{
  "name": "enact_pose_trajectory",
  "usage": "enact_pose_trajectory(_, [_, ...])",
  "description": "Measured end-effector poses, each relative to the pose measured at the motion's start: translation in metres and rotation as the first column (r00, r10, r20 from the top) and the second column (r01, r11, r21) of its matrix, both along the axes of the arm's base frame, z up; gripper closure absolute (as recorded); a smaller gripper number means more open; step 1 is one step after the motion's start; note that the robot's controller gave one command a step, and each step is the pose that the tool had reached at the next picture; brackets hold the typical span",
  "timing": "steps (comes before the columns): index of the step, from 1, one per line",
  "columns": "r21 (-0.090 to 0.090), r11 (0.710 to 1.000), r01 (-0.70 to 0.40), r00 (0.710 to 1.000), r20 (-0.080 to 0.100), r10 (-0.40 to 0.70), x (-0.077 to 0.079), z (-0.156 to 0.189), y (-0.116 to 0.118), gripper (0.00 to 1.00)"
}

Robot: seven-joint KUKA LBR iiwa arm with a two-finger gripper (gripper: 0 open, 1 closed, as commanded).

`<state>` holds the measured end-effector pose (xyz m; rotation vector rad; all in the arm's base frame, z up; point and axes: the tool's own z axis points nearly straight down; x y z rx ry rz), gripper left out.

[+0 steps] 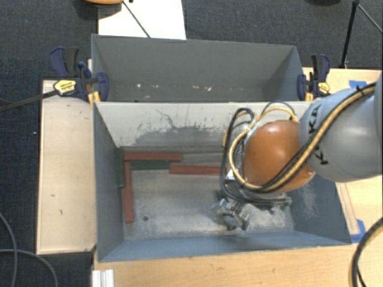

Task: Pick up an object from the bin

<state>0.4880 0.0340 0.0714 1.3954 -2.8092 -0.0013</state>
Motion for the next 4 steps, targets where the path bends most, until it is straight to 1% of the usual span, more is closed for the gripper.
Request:
enact_pose_trajectory(1, [0.0,1.0,-0.001,1.0,0.0,0.001,0.0,0.0,0.0,1.0])
enact_pose_trajectory(2, [0.005,0.964,0.265,0.964,0.008,-0.265,0.02,-0.001,0.029,0.0])
enact_pose_trajectory(3, [0.004,0.964,0.265,0.964,0.008,-0.265,0.02,-0.001,0.029,0.0])
enact_pose_trajectory(4, [0.004,0.952,0.305,0.952,0.002,-0.305,0.066,0.018,-0.014,0.0])
